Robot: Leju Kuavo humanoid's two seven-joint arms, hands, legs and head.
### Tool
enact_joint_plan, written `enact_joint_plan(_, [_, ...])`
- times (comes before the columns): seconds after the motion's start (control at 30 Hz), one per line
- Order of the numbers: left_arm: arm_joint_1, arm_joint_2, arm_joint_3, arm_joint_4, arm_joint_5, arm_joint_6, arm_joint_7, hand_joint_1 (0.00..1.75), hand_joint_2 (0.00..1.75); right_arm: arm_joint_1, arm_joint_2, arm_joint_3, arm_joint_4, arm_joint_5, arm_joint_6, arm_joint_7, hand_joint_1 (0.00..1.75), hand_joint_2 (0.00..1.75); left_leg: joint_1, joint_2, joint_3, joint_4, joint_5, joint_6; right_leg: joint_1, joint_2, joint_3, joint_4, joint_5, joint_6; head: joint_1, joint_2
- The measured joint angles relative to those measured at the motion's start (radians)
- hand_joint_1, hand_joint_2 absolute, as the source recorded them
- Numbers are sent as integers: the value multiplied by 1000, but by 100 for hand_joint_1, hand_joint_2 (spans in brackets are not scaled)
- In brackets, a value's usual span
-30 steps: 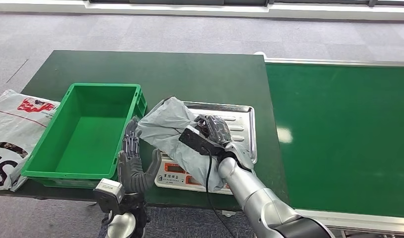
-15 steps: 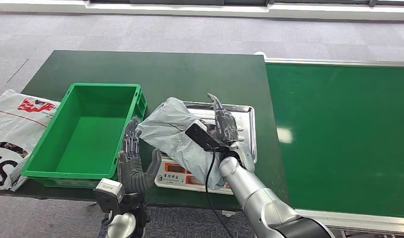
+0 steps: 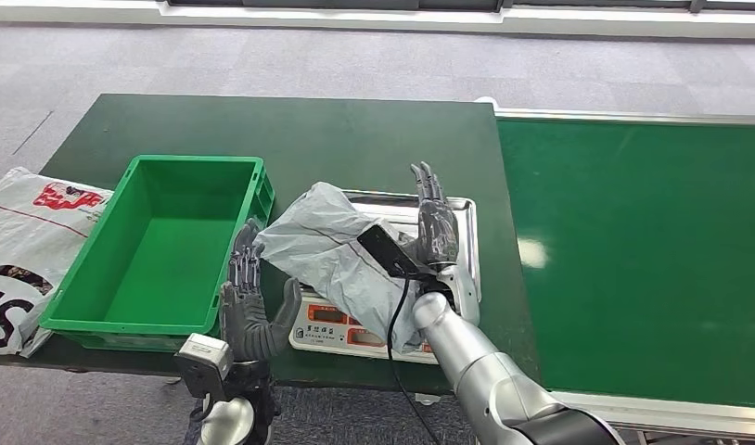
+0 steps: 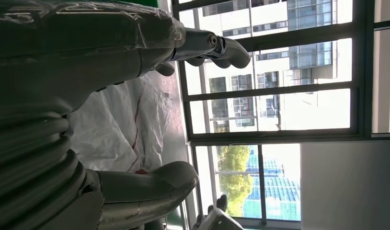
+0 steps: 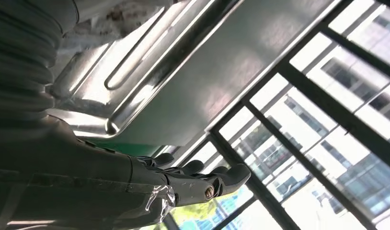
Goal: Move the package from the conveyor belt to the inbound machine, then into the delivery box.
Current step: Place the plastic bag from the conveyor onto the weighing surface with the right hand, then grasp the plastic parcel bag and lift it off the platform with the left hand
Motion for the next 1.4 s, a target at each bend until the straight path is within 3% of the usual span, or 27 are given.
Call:
enact_joint_plan(0.13, [0, 0, 0, 1, -2, 15, 0, 0, 175, 2, 0, -45, -16, -64, -51, -40, 0, 175, 0, 0, 0, 0, 0, 0, 0, 0, 0, 0, 0, 0, 0, 0])
enact_joint_plan(0.7, [0, -1, 0, 4, -3, 40, 0, 0, 175, 20, 0, -99, -68, -185, -74, -110, 0, 175, 0, 0, 0, 0, 0, 0, 0, 0, 0, 0, 0, 0, 0, 0])
enact_joint_plan(0.83, [0, 0, 0, 4, -3, 77, 0, 0, 175, 79, 1, -14, -232, -345, -71, -119, 0, 175, 0, 0, 0, 0, 0, 0, 0, 0, 0, 0, 0, 0, 0, 0])
enact_joint_plan(1.03, [0, 0, 0, 5, -29, 137, 0, 0, 175, 128, -1, 68, -369, -444, -116, -120, 0, 175, 0, 0, 0, 0, 0, 0, 0, 0, 0, 0, 0, 0, 0, 0])
enact_joint_plan(1.17, [-8, 4, 4, 33, -73, 234, 0, 0, 175, 202, -1, 106, -548, -444, -138, -120, 0, 175, 0, -1, 0, 0, 0, 0, 0, -1, 0, 0, 0, 0, 0, 0])
enact_joint_plan(1.4, [-33, 5, 30, 83, -102, 257, 0, 0, 175, 287, 0, 125, -786, -417, -141, -120, 0, 175, 0, -1, 0, 0, 0, 0, 0, -1, 0, 0, 0, 0, 0, 0])
